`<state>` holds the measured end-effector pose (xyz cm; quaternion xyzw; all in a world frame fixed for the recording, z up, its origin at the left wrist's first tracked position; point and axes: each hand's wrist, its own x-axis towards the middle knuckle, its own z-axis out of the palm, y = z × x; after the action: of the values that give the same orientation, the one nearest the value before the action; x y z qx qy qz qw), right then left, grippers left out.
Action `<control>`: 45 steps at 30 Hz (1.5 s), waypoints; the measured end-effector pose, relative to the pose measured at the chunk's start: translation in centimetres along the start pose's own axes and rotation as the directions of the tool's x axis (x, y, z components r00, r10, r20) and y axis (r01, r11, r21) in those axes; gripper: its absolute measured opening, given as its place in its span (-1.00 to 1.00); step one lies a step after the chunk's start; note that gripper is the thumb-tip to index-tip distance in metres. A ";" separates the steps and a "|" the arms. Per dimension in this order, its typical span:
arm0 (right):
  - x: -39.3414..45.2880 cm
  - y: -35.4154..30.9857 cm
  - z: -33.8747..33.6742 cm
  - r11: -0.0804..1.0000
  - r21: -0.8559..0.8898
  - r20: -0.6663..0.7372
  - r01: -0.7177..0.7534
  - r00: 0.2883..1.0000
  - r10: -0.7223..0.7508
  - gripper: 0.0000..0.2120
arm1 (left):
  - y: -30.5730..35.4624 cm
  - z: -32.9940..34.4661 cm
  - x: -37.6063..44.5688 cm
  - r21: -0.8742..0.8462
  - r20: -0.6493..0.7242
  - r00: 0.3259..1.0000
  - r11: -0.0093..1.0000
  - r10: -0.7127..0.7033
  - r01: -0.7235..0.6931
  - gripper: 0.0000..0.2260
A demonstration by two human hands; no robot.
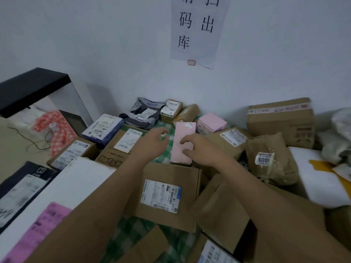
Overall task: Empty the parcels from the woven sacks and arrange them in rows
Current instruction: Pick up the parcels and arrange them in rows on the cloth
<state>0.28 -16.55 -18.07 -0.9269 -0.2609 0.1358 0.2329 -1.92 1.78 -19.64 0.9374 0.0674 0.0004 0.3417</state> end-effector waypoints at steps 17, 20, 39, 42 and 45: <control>6.7 6.6 -3.1 0.986 0.031 -0.225 -0.165 0.960 0.168 -0.77 | 2.5 0.2 3.8 -0.062 0.110 0.993 0.997 -0.042 0.049 -0.72; 8.7 8.5 -3.6 0.962 -0.123 -0.206 -0.244 0.954 0.216 -0.59 | 1.6 1.5 7.1 -0.058 0.143 0.988 0.996 -0.061 0.070 -0.70; 15.3 14.1 -2.8 0.864 -0.281 0.004 -0.419 0.899 0.437 -0.06 | 0.8 11.5 16.2 0.038 0.359 0.897 0.964 -0.257 0.261 0.09; 15.4 14.0 -2.8 0.875 -0.284 0.010 -0.391 0.912 0.410 -0.07 | 0.5 11.5 16.0 0.034 0.315 0.915 0.967 -0.252 0.254 -0.01; 15.3 13.9 -3.0 0.895 -0.273 0.035 -0.354 0.926 0.377 -0.09 | -0.5 10.7 15.5 0.009 0.264 0.934 0.969 -0.242 0.248 -0.08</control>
<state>19.93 -19.74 -24.50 -0.9751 -0.1077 0.1816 0.0673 13.92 -2.70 -28.89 0.9091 0.1377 -0.1661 0.3562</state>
